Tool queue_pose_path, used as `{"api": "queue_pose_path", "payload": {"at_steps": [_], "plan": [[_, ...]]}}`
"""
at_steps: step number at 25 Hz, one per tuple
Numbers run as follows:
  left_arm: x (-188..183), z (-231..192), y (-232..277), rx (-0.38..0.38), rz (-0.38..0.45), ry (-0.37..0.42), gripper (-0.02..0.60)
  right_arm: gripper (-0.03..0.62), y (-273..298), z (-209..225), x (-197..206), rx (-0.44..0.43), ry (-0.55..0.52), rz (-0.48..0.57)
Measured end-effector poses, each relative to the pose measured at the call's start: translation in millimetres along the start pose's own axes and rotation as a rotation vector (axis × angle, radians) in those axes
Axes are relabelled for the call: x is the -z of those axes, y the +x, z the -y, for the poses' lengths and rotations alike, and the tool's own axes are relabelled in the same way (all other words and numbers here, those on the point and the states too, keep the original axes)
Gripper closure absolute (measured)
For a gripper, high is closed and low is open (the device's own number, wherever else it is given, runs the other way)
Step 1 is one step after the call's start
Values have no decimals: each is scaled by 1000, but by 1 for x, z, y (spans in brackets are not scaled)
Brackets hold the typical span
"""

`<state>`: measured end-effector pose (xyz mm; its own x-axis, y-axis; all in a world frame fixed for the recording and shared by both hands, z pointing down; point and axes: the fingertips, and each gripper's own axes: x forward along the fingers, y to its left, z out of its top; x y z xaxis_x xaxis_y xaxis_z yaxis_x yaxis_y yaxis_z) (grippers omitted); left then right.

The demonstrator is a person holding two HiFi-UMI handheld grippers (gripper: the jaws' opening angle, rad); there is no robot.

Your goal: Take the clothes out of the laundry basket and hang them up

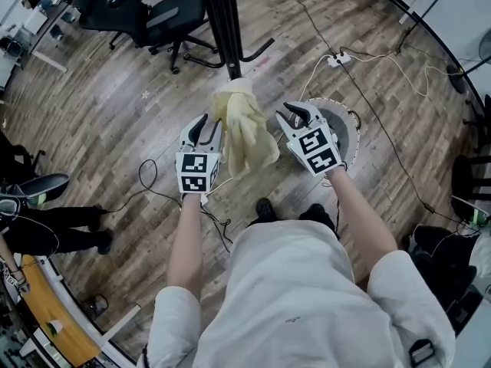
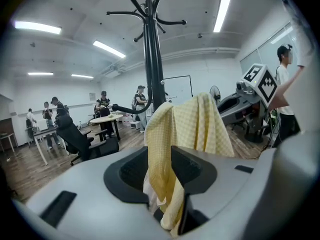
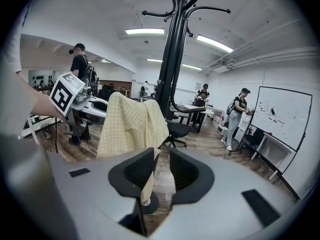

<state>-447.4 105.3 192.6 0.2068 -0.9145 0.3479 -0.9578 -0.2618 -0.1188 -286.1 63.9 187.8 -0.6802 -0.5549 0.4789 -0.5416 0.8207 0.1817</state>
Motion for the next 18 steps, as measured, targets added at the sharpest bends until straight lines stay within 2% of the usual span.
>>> {"api": "queue_pose_path", "payload": {"at_steps": [5,10,18], "plan": [[-2,21,-30,-9,32,-67,431,488,-25,-1,15,-24,23,9],[-11,53,-50,-18,51,-87,431,491,-54,5,27,-27,41,20],[-8,134,-60,-1,34,-164,433,496,-119,22,57,-16,73,49]]}}
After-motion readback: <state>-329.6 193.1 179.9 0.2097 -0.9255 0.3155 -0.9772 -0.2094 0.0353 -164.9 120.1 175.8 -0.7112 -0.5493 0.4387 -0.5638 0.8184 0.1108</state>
